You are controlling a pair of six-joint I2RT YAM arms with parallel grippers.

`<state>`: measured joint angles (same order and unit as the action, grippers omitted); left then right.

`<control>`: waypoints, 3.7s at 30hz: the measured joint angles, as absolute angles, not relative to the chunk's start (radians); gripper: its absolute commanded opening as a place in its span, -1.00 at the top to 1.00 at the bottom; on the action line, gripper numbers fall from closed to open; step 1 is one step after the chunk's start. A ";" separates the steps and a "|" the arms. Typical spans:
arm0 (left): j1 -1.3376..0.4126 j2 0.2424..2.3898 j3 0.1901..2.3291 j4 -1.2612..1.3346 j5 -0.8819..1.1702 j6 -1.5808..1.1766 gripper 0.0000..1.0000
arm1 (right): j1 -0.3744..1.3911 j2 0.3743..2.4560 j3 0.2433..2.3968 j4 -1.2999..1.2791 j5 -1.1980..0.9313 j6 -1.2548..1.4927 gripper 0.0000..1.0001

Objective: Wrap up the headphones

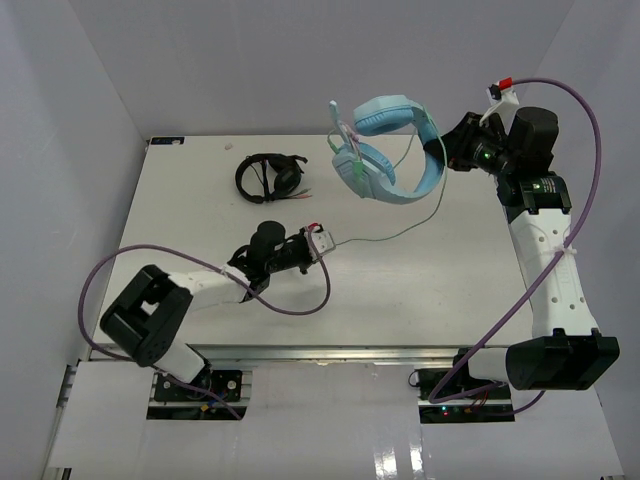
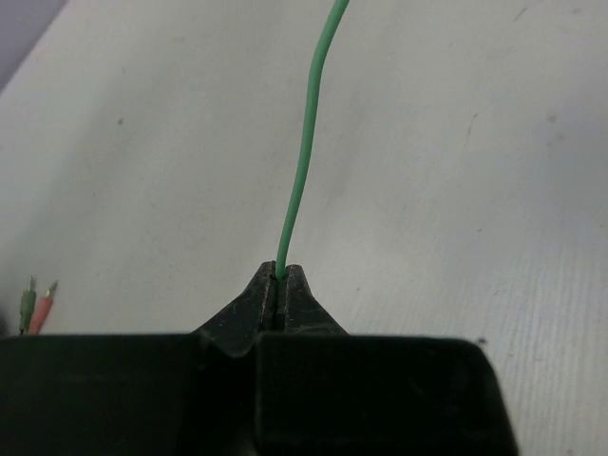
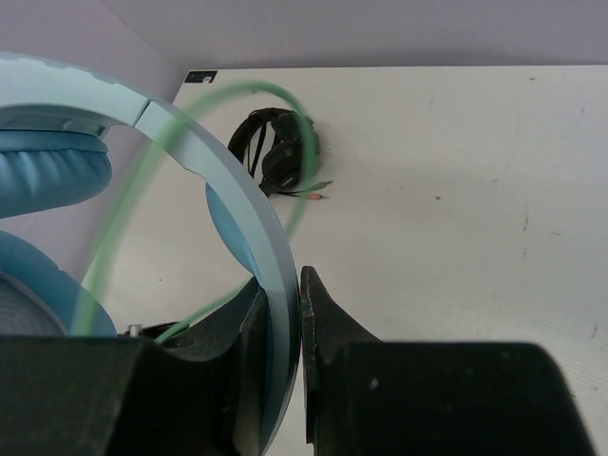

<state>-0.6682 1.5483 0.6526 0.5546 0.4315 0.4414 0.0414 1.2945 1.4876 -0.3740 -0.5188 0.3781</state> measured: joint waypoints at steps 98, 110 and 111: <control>-1.060 1.261 1.240 -0.202 0.619 -0.275 1.00 | 0.186 1.596 1.402 -0.446 -0.245 0.246 0.85; -1.082 1.312 1.147 -0.259 0.650 -0.252 1.00 | 0.186 1.596 1.403 -0.446 -0.277 0.255 0.85; -1.082 1.309 1.133 -0.262 0.645 -0.249 1.00 | 0.186 1.596 1.403 -0.446 -0.279 0.254 0.85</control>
